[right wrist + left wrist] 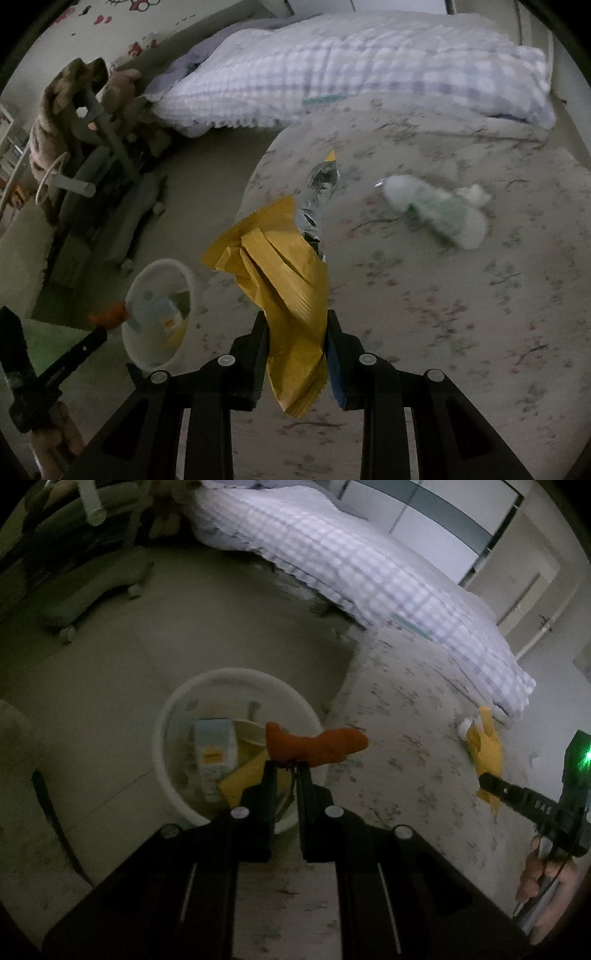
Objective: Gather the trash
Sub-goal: 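Carry both tools over the wastebasket and open them to drop orange item and packet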
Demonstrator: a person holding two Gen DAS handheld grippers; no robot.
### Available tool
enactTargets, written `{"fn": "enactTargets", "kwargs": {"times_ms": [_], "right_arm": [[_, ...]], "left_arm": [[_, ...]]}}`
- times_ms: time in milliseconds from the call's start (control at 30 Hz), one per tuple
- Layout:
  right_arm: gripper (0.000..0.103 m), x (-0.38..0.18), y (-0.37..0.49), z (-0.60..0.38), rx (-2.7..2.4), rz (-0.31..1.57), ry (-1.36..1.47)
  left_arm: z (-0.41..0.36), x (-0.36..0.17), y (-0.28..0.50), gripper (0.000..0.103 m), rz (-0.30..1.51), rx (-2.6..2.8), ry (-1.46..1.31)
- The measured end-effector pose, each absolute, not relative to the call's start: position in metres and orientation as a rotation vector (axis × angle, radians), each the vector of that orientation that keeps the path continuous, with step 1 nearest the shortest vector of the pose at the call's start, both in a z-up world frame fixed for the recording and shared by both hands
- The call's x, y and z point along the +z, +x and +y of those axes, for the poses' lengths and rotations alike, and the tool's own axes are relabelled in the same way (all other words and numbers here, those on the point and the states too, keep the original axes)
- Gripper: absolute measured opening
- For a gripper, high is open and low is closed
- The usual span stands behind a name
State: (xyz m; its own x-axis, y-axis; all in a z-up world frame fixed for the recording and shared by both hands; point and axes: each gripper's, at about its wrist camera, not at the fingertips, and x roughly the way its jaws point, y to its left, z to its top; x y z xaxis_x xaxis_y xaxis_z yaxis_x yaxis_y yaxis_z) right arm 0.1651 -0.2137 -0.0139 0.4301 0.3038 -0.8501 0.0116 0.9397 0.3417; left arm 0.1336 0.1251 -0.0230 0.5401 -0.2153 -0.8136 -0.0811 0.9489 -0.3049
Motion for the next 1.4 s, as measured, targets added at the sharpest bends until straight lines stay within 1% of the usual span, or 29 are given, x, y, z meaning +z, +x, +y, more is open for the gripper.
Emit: {"fn": "enactTargets", "kwargs": {"times_ms": [200,233,267,300,367,533,700,900,1100,1233,1267,1300,1333,1367,1400], "right_arm": [[0.029,-0.015,0.168,-0.197,0.22,1.112,0.297],[0.029,-0.015,0.169,-0.194,0.226,1.11,0.292],[0.029,-0.015,0.17,-0.193,0.229,1.107,0.288],[0.029,-0.015,0.171,-0.191,0.231,1.103,0.282],[0.029,-0.016,0.174,-0.185,0.236,1.101,0.277],[0.029,-0.02,0.176,-0.166,0.264,1.106,0.267],[0.029,-0.024,0.176,-0.131,0.329,1.106,0.23],[0.029,-0.035,0.175,-0.08,0.424,1.113,0.177],[0.03,-0.042,0.178,-0.05,0.473,1.097,0.157],[0.033,-0.045,0.182,-0.041,0.515,1.066,0.177],[0.039,-0.045,0.182,-0.039,0.527,1.057,0.181],[0.06,-0.045,0.182,-0.038,0.531,1.05,0.185],[0.069,-0.043,0.182,-0.037,0.522,1.038,0.189],[0.073,-0.041,0.18,-0.037,0.518,1.018,0.191],[0.073,-0.039,0.18,-0.038,0.516,1.01,0.186]], "left_arm": [[0.143,-0.029,0.133,0.011,1.004,-0.049,-0.341],[0.146,-0.029,0.133,0.014,1.003,-0.039,-0.344],[0.148,-0.029,0.133,0.028,1.005,-0.032,-0.351],[0.151,-0.029,0.133,0.056,1.007,-0.023,-0.362],[0.158,-0.028,0.131,0.083,1.0,0.013,-0.39],[0.167,-0.028,0.126,0.084,1.027,0.078,-0.361],[0.176,-0.03,0.117,0.09,1.038,0.126,-0.29],[0.195,-0.03,0.107,0.093,1.038,0.156,-0.244],[0.216,-0.029,0.099,0.094,1.041,0.172,-0.269],[0.218,-0.029,0.098,0.094,1.037,0.173,-0.271],[0.217,-0.029,0.098,0.094,1.038,0.171,-0.271],[0.217,-0.029,0.098,0.094,1.037,0.169,-0.272],[0.217,-0.028,0.098,0.094,1.035,0.168,-0.273],[0.217,-0.028,0.098,0.094,1.032,0.166,-0.274],[0.217,-0.027,0.098,0.094,1.029,0.163,-0.274]]}}
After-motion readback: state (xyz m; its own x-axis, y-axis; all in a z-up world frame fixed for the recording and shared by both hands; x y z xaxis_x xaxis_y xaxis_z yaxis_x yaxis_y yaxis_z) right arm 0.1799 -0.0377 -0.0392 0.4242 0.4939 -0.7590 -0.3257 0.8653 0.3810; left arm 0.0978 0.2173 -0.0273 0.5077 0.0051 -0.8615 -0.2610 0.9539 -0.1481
